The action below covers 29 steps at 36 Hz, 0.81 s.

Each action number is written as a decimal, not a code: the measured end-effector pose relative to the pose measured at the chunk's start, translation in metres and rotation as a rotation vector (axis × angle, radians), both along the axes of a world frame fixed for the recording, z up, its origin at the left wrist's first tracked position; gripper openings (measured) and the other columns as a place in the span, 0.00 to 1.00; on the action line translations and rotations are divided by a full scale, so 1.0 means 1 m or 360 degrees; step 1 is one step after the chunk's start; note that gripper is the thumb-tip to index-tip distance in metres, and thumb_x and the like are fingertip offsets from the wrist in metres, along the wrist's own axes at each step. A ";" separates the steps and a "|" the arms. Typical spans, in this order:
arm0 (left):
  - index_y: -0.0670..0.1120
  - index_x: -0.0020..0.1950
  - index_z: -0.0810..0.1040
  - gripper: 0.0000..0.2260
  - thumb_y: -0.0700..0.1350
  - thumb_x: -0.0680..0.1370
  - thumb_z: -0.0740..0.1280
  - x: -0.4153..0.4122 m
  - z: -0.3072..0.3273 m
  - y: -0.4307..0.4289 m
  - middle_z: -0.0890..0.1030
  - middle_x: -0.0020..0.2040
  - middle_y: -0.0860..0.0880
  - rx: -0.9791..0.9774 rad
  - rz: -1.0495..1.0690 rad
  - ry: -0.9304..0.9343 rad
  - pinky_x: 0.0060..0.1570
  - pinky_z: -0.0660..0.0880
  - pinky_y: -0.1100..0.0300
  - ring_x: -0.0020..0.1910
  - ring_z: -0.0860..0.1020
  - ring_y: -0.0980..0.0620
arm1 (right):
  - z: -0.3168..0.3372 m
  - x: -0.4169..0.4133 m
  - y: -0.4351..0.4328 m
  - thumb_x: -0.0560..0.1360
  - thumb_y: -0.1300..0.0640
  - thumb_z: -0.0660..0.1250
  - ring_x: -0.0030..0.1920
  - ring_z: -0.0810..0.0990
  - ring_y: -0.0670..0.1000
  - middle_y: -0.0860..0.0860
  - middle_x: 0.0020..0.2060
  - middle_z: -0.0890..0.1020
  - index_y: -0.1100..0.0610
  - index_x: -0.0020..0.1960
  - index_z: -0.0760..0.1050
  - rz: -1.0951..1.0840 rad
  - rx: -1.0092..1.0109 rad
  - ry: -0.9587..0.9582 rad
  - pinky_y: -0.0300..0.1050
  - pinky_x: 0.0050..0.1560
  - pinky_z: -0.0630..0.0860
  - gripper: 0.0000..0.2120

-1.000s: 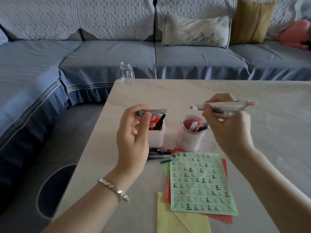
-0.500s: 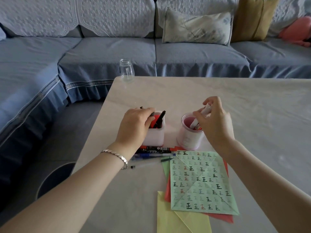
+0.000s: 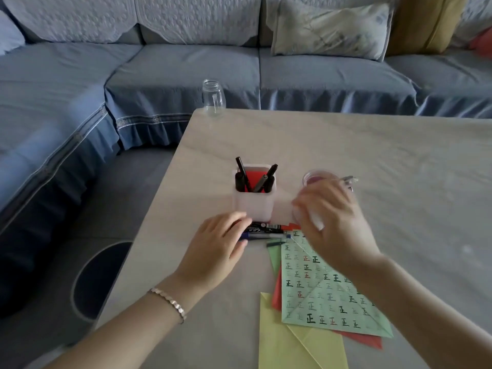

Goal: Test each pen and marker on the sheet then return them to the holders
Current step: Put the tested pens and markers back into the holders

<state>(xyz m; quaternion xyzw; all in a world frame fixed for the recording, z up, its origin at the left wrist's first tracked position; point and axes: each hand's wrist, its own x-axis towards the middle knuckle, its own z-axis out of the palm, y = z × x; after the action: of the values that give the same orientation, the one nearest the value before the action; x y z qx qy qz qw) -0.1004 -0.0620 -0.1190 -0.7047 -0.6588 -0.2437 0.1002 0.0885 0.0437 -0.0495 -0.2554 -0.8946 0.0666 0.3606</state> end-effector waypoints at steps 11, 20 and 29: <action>0.49 0.70 0.63 0.23 0.53 0.77 0.62 -0.019 -0.018 0.014 0.69 0.68 0.52 -0.0595 0.0359 -0.0398 0.63 0.59 0.58 0.66 0.66 0.51 | -0.057 -0.056 -0.009 0.77 0.52 0.58 0.66 0.66 0.53 0.51 0.65 0.70 0.54 0.68 0.61 -0.0026 -0.0450 -0.1027 0.45 0.66 0.56 0.21; 0.42 0.49 0.79 0.16 0.45 0.65 0.77 -0.020 -0.029 0.009 0.77 0.46 0.46 -0.0469 0.0251 -0.0063 0.44 0.72 0.51 0.45 0.77 0.43 | -0.082 -0.074 -0.011 0.61 0.60 0.66 0.33 0.77 0.53 0.53 0.33 0.77 0.57 0.39 0.76 -0.0159 -0.0013 -0.1131 0.44 0.32 0.73 0.06; 0.46 0.49 0.77 0.12 0.35 0.70 0.72 -0.005 -0.002 0.000 0.78 0.44 0.50 -0.0134 0.0156 -0.0911 0.46 0.71 0.64 0.44 0.76 0.56 | -0.057 -0.053 -0.016 0.74 0.59 0.61 0.45 0.76 0.56 0.53 0.48 0.75 0.59 0.56 0.71 0.0078 -0.0427 -0.0987 0.46 0.41 0.67 0.11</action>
<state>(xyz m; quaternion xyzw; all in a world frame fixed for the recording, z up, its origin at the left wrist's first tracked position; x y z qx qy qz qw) -0.1053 -0.0623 -0.1205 -0.5781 -0.7031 -0.3999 -0.1075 0.0350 0.0273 -0.1065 -0.2872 -0.9508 0.1115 0.0329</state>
